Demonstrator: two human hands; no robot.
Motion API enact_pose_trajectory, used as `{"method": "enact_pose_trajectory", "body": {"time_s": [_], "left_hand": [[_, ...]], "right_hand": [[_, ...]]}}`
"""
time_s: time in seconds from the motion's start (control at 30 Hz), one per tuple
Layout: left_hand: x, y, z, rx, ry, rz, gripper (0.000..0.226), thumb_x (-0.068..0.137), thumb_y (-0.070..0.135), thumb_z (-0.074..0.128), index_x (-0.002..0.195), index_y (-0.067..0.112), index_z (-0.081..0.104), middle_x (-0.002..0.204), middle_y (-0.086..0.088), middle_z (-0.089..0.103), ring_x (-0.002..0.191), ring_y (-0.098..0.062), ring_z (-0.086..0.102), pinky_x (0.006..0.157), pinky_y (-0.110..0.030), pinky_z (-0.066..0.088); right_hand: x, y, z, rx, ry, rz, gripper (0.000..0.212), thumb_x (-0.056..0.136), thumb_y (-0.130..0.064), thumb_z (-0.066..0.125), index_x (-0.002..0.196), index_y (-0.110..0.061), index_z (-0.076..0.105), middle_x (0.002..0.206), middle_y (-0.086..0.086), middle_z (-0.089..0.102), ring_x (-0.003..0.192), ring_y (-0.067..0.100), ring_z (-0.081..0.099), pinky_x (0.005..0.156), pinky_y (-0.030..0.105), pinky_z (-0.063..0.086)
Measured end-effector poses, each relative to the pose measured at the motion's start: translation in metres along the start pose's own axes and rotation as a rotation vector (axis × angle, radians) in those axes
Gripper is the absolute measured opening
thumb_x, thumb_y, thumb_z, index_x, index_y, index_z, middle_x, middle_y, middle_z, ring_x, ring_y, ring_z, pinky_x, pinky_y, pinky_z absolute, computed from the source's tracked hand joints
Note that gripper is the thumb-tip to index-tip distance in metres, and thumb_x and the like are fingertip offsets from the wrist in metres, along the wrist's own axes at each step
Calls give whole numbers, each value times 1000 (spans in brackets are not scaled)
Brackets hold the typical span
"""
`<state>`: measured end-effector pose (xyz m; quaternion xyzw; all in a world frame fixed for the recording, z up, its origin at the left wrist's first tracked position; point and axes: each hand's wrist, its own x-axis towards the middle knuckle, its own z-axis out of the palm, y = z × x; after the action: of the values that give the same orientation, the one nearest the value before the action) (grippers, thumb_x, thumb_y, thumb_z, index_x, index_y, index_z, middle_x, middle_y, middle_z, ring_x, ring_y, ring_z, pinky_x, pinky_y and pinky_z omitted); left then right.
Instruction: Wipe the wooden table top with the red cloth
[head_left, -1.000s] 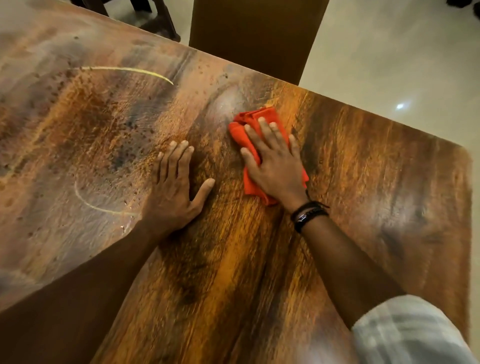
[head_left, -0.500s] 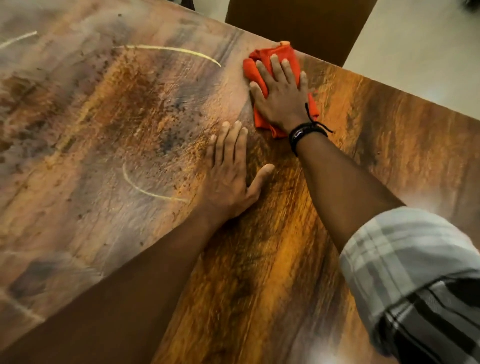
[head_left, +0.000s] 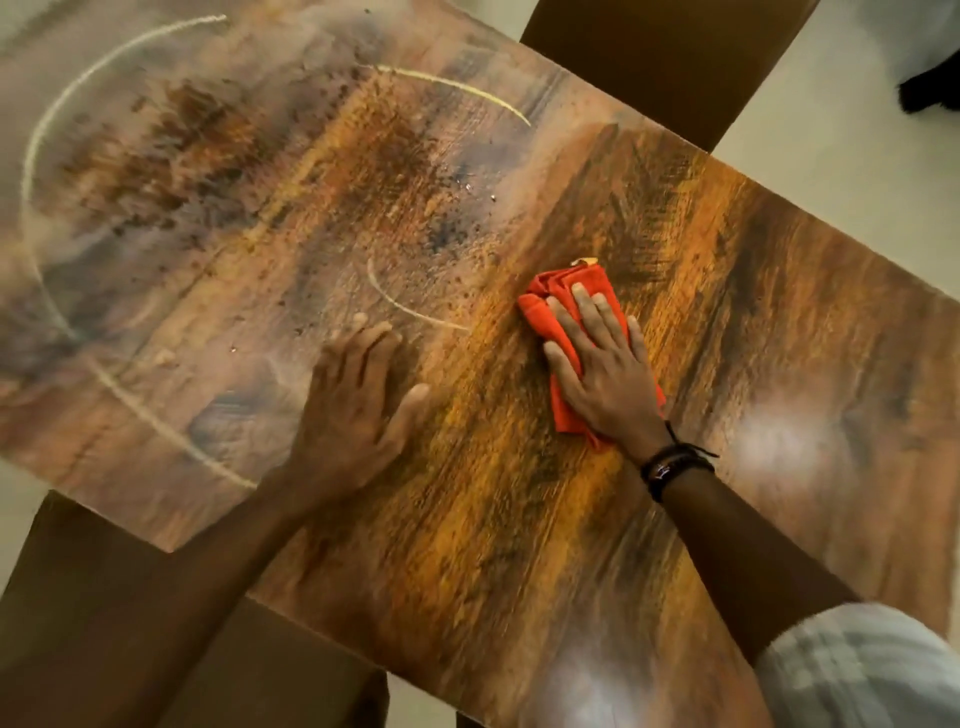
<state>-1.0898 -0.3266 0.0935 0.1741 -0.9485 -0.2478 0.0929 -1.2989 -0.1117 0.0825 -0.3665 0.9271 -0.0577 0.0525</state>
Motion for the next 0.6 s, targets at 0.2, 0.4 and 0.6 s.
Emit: {"method": "enact_pose_trajectory", "body": {"time_s": [0.2,0.4,0.6], "left_hand": [[-23,-30,5,109,-62,-33,68,98,53,38,148,7,37,154,-13,33,147,-31,24,122,-49,18],[-21,-30,8,140,-52,-15,68,98,51,40,147,4,37,152,-16,36,145,-33,29,121,-52,19],[-22,-28,6,121,-44,-25,65,99,48,37,147,3,38,151,-16,37,144,-33,30,120,-52,21]], "right_hand": [[51,-33,2,16,-7,183,60,99,-55,13,157,-39,14,168,-5,8,155,18,5,121,55,7],[87,-57,10,20,27,185,59,102,-52,20,158,-35,15,168,0,8,155,22,6,121,57,5],[69,-72,14,69,27,150,61,100,-55,15,158,-35,16,168,-1,9,155,22,6,121,57,3]]}}
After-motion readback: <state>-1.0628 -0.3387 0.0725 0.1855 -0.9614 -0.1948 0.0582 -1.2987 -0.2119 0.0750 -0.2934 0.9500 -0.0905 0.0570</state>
